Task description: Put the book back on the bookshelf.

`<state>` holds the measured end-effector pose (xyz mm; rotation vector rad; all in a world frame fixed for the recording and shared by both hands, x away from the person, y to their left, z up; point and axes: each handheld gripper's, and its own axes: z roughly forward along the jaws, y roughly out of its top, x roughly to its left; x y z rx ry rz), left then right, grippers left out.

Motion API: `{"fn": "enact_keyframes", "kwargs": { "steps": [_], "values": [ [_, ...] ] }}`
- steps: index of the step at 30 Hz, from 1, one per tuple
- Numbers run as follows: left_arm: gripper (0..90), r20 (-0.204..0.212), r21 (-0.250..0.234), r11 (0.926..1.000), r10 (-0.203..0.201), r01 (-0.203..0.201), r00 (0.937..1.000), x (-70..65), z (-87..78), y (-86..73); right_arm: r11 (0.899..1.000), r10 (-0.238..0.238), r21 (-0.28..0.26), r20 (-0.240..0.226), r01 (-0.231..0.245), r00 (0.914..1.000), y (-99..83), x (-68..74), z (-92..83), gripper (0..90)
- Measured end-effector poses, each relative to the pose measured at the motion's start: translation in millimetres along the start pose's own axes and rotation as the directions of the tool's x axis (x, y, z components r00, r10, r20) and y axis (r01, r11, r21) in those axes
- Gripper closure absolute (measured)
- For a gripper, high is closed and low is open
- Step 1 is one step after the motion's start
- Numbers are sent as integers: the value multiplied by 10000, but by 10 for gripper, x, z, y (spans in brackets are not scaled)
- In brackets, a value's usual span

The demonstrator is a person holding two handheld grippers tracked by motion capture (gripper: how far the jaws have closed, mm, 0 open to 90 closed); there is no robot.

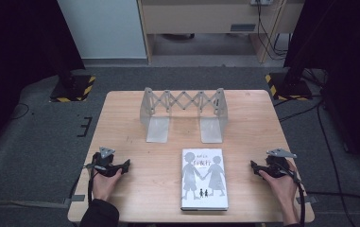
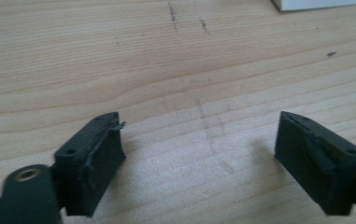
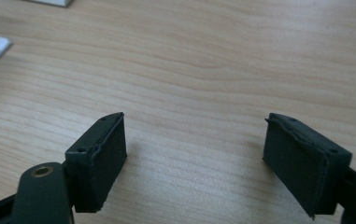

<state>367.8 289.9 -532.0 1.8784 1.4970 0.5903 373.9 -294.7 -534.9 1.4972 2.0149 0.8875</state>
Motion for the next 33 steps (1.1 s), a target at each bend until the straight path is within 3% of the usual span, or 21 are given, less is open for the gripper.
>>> {"fn": "enact_keyframes", "kwargs": {
  "steps": [7, 12, 17, 20, 21, 27, 29, 33],
  "values": [
    [205, 248, -826, 9966, 22, -1, 9997, -61, -125, 52, 9979, 76, -633, -506, -108, 9987, 50, 69, -94, 232],
    [208, 599, -1137, 9935, 57, 12, 9982, -121, -177, 79, 9965, -107, -838, -719, 46, 9974, 77, 96, -121, 248],
    [210, 977, -1443, 9893, 348, -204, 9946, -255, -257, 137, 9923, -75, -1235, -1080, -59, 9941, 134, 148, -198, 257],
    [194, 1015, -1574, 9872, 434, -270, 9939, -294, -277, 159, 9901, -161, -1404, -1235, -15, 9922, 164, 176, -225, 261],
    [195, 1233, -1675, 9856, 424, -213, 9915, -339, -288, 165, 9888, -212, -1494, -1319, 13, 9910, 184, 207, -252, 260],
    [233, 1632, -1793, 9835, 533, -235, 9852, -440, -330, 171, 9859, -371, -1670, -1572, 105, 9869, 223, 276, -306, 268],
    [236, 1892, -2018, 9794, 508, -119, 9806, -490, -359, 200, 9836, -353, -1805, -1776, 28, 9835, 248, 322, -327, 273],
    [242, 1887, -2174, 9756, 740, -318, 9792, -555, -397, 213, 9834, -498, -1807, -1919, 146, 9802, 274, 372, -340, 278]
  ]
}}
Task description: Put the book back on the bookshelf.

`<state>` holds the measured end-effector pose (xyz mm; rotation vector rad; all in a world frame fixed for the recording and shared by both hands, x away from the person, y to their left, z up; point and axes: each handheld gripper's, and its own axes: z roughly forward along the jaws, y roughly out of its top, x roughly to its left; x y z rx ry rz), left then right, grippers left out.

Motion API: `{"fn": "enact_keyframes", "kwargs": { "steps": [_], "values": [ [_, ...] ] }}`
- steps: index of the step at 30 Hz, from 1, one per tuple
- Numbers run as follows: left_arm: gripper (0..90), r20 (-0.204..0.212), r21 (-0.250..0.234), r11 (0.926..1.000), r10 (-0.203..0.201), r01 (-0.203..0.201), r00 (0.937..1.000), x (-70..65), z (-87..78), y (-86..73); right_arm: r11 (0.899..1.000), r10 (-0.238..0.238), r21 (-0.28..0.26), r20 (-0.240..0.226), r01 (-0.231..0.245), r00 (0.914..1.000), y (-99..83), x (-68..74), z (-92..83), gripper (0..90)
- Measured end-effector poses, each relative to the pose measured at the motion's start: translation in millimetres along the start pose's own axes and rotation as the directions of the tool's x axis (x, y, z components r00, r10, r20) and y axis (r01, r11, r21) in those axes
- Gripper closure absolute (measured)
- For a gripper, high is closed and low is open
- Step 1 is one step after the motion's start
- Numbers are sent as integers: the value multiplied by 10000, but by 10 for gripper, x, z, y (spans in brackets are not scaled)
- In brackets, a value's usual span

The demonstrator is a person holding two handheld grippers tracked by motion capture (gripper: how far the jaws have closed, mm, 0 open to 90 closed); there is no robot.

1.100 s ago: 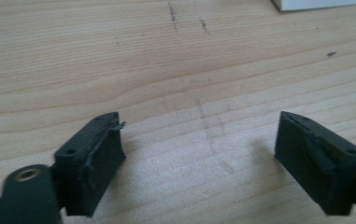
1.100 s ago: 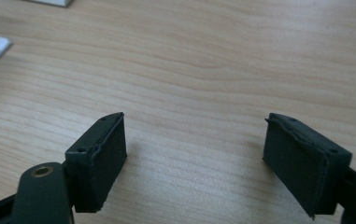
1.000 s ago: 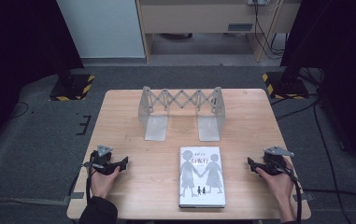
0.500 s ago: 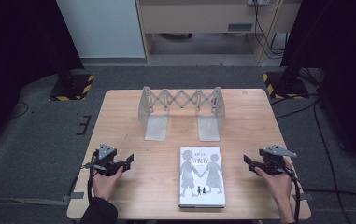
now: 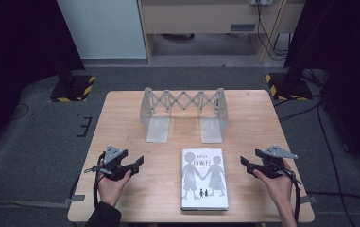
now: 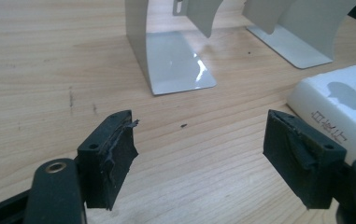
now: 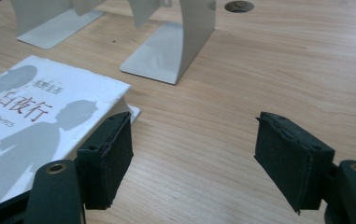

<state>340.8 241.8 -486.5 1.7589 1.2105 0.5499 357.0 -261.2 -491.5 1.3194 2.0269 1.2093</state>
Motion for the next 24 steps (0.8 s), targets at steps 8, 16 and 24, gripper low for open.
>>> {"fn": "enact_keyframes", "kwargs": {
  "steps": [8, 16, 24],
  "values": [
    [247, 504, -12, 9997, 236, -235, 9985, -175, 29, 12, 9998, -54, -190, -585, 43, 9983, 47, 156, 9, 280],
    [263, 1022, 60, 9989, 452, -461, 9937, -350, 103, 25, 9999, 26, -149, -1042, -42, 9945, 12, 260, 44, 279],
    [275, 1362, 265, 9957, 845, -889, 9871, -521, 193, 17, 10000, -7, -15, -1219, 6, 9925, -21, 327, 87, 274]
  ]
}}
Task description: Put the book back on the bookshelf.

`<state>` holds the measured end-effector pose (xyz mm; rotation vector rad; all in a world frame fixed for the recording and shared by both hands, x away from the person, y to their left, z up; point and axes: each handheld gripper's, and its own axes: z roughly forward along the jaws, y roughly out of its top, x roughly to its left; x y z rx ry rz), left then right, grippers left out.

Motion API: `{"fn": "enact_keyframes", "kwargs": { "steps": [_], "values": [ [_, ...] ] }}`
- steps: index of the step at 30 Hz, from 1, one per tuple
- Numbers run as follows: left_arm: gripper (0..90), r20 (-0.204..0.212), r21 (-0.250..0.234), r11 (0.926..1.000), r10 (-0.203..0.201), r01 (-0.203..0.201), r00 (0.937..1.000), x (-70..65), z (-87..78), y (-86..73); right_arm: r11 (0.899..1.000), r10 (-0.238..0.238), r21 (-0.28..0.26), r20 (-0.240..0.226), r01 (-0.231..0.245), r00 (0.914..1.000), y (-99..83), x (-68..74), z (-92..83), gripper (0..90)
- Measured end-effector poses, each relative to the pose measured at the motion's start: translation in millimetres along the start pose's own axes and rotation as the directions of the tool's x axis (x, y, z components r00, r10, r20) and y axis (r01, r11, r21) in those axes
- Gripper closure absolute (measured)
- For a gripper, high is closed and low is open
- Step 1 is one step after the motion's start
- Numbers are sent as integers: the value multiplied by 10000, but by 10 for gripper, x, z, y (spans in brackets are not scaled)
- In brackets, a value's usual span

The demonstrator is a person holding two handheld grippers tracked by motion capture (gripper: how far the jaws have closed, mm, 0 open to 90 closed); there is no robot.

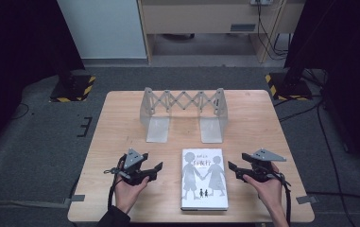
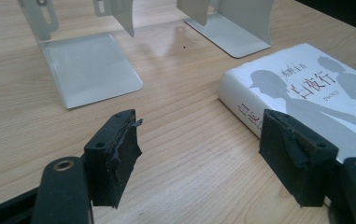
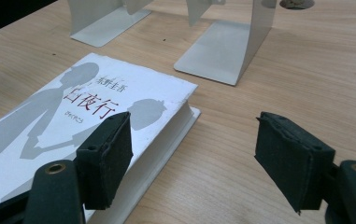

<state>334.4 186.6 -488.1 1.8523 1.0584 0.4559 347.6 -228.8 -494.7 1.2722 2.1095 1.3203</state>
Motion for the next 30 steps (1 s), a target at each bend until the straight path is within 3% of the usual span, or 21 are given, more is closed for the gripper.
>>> {"fn": "enact_keyframes", "kwargs": {
  "steps": [11, 14, 19, 30],
  "values": [
    [251, 471, 152, 9993, 344, -352, 9983, -163, 150, 38, 9999, -121, 115, -303, 124, 9995, -43, 97, 68, 265],
    [201, 455, 139, 9993, 351, -358, 9983, -181, 177, 42, 9998, -129, 145, -330, 134, 9994, -49, 113, 80, 265],
    [190, 570, -8, 9992, 388, -388, 9976, -235, 195, 68, 9996, -176, 231, -413, 185, 9990, -62, 145, 102, 265],
    [212, 812, 670, 9941, 796, -851, 9935, -398, 309, 65, 9991, -261, 309, -599, 280, 9979, -76, 210, 149, 264]
  ]
}}
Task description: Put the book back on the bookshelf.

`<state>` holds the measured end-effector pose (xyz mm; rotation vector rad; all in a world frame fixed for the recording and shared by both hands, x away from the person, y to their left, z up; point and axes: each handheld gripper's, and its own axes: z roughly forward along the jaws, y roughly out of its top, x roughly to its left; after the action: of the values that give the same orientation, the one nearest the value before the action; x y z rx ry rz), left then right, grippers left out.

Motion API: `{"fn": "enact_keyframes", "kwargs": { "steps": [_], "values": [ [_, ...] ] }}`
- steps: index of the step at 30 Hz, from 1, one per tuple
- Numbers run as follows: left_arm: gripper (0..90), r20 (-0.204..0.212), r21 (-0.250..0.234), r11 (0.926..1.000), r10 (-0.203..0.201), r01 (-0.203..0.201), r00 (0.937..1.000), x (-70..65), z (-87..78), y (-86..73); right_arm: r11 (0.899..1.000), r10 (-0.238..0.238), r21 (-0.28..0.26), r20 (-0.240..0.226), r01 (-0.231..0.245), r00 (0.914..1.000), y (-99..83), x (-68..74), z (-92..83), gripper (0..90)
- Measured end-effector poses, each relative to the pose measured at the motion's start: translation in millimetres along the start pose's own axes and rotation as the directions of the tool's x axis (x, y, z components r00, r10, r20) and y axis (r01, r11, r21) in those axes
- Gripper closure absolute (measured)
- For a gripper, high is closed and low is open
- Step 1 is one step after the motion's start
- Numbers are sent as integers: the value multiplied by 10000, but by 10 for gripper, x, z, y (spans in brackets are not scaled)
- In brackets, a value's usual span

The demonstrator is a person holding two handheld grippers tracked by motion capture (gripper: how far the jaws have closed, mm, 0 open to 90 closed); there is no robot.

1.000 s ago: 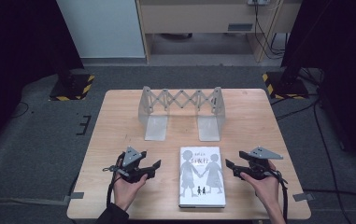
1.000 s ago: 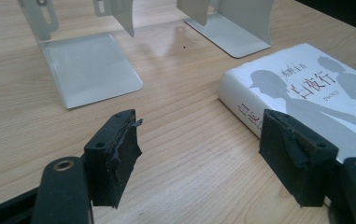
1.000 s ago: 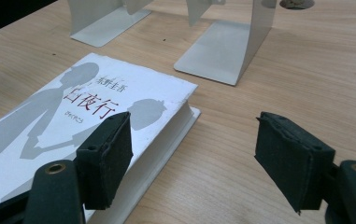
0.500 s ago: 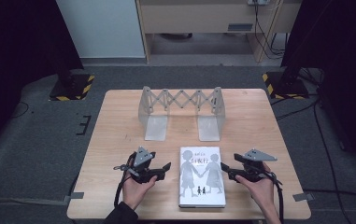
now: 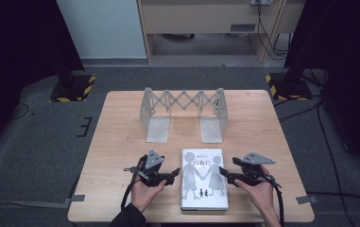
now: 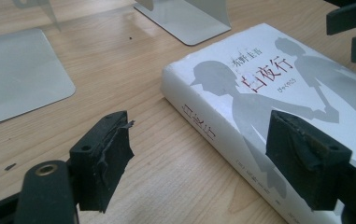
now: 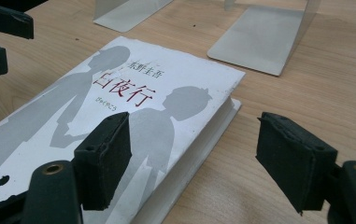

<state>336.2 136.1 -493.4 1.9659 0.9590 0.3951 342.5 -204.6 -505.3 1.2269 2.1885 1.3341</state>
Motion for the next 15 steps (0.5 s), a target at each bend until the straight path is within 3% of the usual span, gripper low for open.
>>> {"fn": "enact_keyframes", "kwargs": {
  "steps": [9, 15],
  "values": [
    [261, 533, -89, 9999, -140, 145, 9985, -64, 42, -15, 9997, -79, 218, -102, 81, 9999, -39, 53, 69, 265],
    [237, 645, 77, 9999, -74, 69, 9979, -102, 109, -35, 9994, -43, 340, -242, 51, 9997, -61, 85, 109, 263]
  ]
}}
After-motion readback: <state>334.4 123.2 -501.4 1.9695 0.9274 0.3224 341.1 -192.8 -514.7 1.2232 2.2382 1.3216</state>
